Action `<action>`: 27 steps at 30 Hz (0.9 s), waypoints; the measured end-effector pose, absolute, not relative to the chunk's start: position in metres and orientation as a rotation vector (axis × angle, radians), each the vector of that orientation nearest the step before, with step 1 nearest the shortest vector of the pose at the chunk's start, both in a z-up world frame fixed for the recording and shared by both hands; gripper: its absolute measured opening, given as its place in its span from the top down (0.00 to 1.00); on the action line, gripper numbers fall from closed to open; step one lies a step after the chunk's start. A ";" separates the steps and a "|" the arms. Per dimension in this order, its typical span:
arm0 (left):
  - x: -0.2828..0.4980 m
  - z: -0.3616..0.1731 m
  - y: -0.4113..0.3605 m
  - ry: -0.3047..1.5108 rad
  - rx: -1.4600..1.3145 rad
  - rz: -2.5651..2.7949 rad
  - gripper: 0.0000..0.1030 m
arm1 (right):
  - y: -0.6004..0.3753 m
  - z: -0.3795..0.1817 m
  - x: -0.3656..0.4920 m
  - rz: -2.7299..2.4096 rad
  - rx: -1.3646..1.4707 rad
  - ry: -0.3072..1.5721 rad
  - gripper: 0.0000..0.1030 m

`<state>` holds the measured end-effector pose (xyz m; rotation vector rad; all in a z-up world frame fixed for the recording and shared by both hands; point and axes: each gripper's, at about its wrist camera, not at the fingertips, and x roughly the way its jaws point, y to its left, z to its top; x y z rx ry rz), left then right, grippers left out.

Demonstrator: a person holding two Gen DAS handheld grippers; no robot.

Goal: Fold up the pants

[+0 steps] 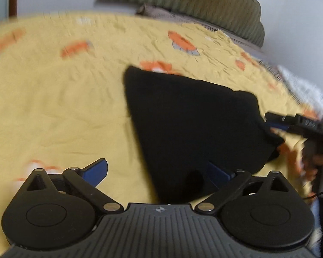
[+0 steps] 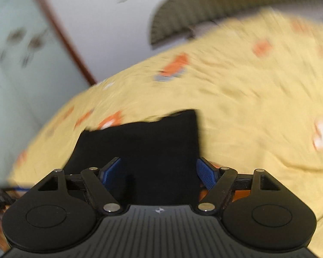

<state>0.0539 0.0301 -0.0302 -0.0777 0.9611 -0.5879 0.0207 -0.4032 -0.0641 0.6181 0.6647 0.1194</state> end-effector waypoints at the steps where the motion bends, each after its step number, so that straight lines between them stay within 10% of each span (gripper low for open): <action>1: 0.066 -0.040 0.029 1.015 -0.136 -0.593 0.01 | -0.416 -0.072 0.024 0.134 0.681 0.686 0.25; 14: 0.141 -0.069 0.025 1.060 -0.546 -0.736 0.03 | -0.423 -0.090 0.056 0.419 0.821 0.734 0.24; 17: 0.137 -0.066 0.022 1.055 -0.511 -0.709 0.26 | -0.414 -0.088 0.058 0.416 0.778 0.732 0.30; 19: 0.133 -0.063 0.019 1.052 -0.438 -0.649 0.64 | -0.411 -0.086 0.055 0.366 0.734 0.739 0.59; 21: 0.131 -0.064 0.024 1.051 -0.433 -0.613 0.79 | -0.408 -0.090 0.055 0.349 0.732 0.734 0.65; 27: 0.121 -0.049 0.038 0.959 -0.475 -0.596 0.86 | -0.396 -0.080 0.051 0.325 0.731 0.696 0.73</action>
